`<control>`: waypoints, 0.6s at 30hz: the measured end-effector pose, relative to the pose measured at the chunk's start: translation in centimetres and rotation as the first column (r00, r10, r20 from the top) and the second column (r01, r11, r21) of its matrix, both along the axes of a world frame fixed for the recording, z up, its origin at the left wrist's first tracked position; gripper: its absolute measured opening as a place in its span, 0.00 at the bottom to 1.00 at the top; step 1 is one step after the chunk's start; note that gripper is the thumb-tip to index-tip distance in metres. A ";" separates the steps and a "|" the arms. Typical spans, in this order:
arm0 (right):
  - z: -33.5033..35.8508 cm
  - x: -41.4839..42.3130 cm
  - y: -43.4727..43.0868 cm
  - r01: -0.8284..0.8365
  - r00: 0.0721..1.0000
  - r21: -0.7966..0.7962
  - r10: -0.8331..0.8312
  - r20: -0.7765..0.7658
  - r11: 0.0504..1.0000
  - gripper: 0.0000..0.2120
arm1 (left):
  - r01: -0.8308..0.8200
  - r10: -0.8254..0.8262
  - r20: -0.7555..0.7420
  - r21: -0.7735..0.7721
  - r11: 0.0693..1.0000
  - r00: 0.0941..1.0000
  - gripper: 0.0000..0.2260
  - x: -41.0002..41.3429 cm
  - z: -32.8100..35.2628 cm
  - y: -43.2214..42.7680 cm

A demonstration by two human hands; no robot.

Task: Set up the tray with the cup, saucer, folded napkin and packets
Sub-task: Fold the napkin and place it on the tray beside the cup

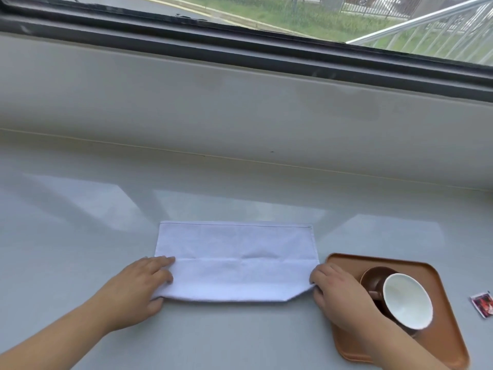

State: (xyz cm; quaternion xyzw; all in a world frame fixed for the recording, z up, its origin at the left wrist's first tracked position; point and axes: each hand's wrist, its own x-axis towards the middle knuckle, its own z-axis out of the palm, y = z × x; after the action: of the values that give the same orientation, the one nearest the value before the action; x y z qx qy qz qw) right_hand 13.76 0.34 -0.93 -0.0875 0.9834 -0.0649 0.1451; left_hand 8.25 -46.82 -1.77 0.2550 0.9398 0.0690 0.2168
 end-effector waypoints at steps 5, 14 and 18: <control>1.5 -2.1 0.0 0.402 0.914 -0.299 -0.362 0.182 0.865 0.04 | -0.085 0.078 0.083 0.081 0.993 0.993 0.21 0.4 -0.8 -0.8; 0.6 -7.9 1.7 0.597 0.801 -0.441 -0.529 0.281 0.670 0.07 | -0.480 0.428 0.333 0.091 0.872 0.840 0.18 -3.5 1.7 0.0; -0.1 -10.0 1.8 0.623 0.780 -0.484 -0.537 0.321 0.614 0.08 | -0.455 0.409 0.433 0.003 0.891 0.803 0.15 -5.5 2.1 0.6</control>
State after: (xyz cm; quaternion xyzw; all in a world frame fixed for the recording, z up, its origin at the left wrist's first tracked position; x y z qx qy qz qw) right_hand 3.73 2.17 -1.04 0.2019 0.8793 -0.4029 0.1540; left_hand 2.74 -46.25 0.35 0.0244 0.8987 0.2197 0.3788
